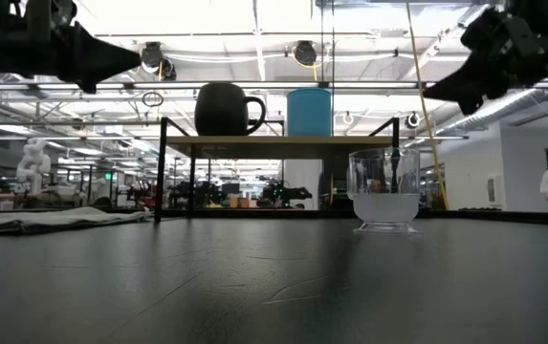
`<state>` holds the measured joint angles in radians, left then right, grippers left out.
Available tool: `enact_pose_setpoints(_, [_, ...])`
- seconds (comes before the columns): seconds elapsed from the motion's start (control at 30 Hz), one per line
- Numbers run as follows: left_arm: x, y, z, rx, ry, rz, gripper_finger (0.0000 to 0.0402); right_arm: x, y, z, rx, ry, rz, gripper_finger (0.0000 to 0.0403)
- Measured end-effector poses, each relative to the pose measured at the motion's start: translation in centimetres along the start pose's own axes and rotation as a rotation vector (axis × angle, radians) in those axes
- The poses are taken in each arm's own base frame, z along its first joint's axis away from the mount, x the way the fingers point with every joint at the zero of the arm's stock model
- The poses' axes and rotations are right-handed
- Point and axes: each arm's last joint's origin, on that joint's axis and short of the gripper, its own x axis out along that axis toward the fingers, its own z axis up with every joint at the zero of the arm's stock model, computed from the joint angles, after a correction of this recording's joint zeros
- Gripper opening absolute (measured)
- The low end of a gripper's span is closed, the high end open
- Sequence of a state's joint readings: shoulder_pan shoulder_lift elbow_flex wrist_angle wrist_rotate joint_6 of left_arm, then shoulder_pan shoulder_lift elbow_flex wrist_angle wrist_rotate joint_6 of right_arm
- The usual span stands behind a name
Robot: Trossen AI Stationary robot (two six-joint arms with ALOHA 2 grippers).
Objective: Stack small to large cups/mugs on shelf
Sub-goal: Put the blue cup on the shelf
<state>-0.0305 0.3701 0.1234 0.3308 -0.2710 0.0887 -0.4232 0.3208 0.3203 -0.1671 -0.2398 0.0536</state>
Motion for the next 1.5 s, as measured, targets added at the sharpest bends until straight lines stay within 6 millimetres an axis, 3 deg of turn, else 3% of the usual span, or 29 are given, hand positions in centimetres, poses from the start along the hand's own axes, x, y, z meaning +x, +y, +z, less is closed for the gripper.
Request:
enact_pose_setpoints(0.23, [0.5,-0.1,0.3,-0.005,-0.005,0.001,0.0056,0.7,-0.3,-2.2,0.017,0.013,0.0,0.0])
enact_pose_setpoints(0.5, [1.4,0.0,2.9,-0.013,-0.038,-0.002,0.0056,0.8,-0.3,-2.1,-0.004,-0.029,0.002,0.0])
enact_pose_setpoints(0.67, [3.2,0.5,4.8,0.002,0.023,0.047,0.0056,0.8,-0.3,-1.7,-0.005,-0.072,0.005,0.0])
enact_pose_setpoints(0.83, [6.2,1.2,6.4,0.056,0.088,0.059,0.0056,0.8,-0.3,-1.6,-0.008,-0.077,0.006,0.0])
enact_pose_setpoints(1.03, [10.8,3.1,9.8,0.095,0.085,0.04,0.0056,0.8,-0.3,-1.6,-0.007,-0.077,0.007,0.0])
enact_pose_setpoints(1.33, [18.9,8.4,12.1,0.071,0.259,-0.037,0.0056,0.8,-0.1,-1.7,-0.006,-0.069,0.058,0.0])
enact_pose_setpoints(1.5, [22.3,10.7,13.8,0.038,0.298,-0.058,0.0056,0.8,-0.1,-1.7,-0.005,-0.068,0.057,0.0])
